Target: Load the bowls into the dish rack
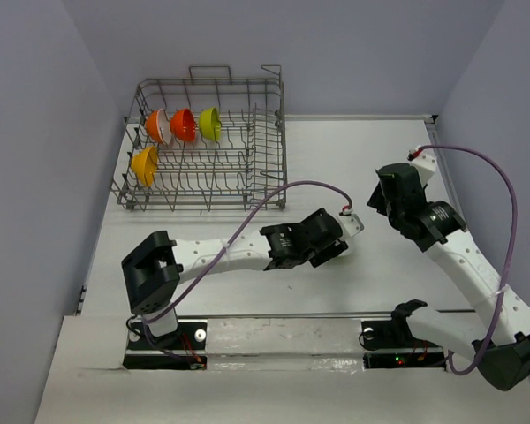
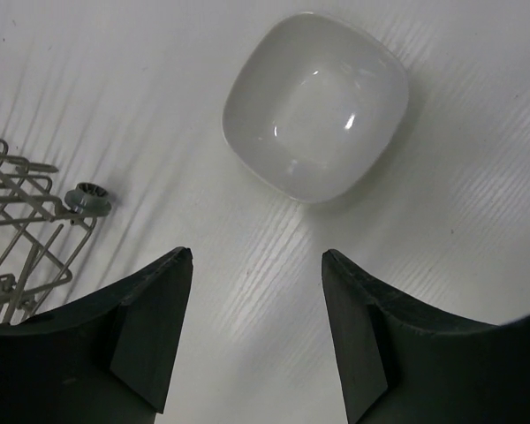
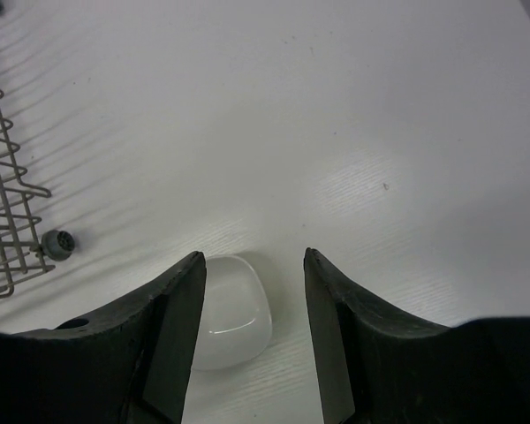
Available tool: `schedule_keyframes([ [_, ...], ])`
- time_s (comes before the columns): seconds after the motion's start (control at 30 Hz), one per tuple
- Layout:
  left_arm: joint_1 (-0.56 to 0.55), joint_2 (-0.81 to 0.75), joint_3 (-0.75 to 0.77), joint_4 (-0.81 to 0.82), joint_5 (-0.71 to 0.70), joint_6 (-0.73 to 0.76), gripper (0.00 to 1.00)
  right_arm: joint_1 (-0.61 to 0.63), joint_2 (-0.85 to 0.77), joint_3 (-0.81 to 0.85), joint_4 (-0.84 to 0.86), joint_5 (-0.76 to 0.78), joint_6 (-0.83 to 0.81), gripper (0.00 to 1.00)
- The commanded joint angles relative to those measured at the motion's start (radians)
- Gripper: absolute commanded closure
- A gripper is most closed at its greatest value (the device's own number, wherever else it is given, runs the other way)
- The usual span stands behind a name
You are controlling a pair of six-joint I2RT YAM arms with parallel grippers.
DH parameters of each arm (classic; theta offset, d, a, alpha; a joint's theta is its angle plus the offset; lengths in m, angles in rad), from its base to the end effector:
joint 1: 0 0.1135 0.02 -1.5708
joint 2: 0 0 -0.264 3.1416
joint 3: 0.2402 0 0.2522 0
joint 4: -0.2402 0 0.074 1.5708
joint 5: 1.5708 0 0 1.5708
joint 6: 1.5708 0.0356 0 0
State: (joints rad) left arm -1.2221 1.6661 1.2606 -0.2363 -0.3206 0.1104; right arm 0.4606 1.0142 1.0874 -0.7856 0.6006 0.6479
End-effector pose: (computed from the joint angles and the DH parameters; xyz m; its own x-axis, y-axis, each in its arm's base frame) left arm 0.1405 -0.3535 0.2703 -0.1145 0.6211 -0.7754 0.8233 0.4961 0.2758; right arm 0.1869 0.0703 0.3478 -0.4570 0.3291 -0.8264 0.3665 0.9162 0.1622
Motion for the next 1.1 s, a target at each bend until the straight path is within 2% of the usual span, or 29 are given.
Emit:
schedule_keyframes([
  [0.0,-0.031,0.015,0.03,0.121,0.015,0.096,0.28,-0.016,-0.003,0.071,-0.026,0.09,0.006,0.45],
  [0.13,-0.037,0.038,0.022,0.198,0.067,0.158,0.27,-0.062,0.023,0.129,-0.021,0.056,-0.034,0.45],
  [0.37,-0.036,0.102,0.009,0.266,0.147,0.323,0.27,-0.19,0.07,0.206,0.017,-0.131,-0.108,0.45],
  [0.5,-0.036,0.17,0.077,0.201,0.143,0.357,0.28,-0.241,0.089,0.213,0.034,-0.189,-0.128,0.45],
  [0.73,-0.036,0.207,0.089,0.193,0.161,0.364,0.28,-0.298,0.116,0.223,0.054,-0.251,-0.154,0.45],
  [1.07,-0.039,0.284,0.135,0.166,0.161,0.373,0.3,-0.307,0.121,0.21,0.075,-0.285,-0.154,0.46],
])
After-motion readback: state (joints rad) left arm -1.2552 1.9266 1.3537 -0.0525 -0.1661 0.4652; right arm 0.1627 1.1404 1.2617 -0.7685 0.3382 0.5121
